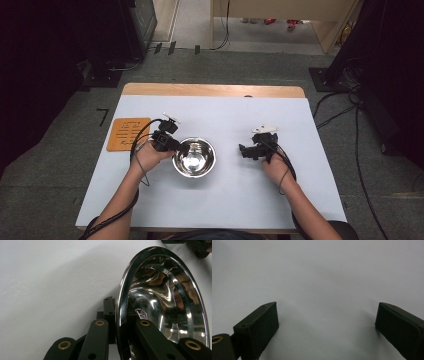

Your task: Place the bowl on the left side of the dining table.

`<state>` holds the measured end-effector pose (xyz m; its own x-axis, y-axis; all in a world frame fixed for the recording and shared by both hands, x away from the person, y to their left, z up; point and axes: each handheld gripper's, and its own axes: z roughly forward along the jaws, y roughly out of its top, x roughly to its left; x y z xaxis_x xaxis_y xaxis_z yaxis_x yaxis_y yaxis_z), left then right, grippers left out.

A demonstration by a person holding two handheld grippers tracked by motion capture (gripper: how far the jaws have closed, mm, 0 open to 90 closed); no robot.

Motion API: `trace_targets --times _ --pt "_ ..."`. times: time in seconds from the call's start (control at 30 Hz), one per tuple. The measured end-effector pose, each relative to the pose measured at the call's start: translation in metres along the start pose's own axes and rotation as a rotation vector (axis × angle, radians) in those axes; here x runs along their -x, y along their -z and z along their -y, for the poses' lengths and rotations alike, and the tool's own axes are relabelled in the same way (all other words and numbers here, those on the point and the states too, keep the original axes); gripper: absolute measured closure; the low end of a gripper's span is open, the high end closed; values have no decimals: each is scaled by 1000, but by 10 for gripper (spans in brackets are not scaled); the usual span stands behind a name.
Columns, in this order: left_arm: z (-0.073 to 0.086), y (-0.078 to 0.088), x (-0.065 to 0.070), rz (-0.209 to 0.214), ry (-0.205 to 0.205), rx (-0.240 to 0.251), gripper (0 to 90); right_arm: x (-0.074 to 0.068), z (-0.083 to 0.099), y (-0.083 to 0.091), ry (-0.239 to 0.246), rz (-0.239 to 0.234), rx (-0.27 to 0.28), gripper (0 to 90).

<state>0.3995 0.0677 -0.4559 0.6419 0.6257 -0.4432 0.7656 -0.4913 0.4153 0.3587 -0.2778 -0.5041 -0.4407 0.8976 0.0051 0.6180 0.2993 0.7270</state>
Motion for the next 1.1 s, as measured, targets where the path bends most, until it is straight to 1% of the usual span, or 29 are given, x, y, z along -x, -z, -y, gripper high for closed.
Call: trace_targets --times 0.73,0.83,0.87,1.07,1.1 --pt "4 13 -19 -33 48 21 866 0 0 0 3 2 1 46" --pt "5 15 -21 -37 53 23 866 0 0 0 3 4 2 46" --pt "5 15 -21 -38 49 23 866 0 0 0 4 4 2 46" --pt "6 19 -25 -47 64 31 866 -1 0 0 1 3 0 46" --pt "7 19 -26 -51 59 28 866 0 0 0 2 3 1 46"
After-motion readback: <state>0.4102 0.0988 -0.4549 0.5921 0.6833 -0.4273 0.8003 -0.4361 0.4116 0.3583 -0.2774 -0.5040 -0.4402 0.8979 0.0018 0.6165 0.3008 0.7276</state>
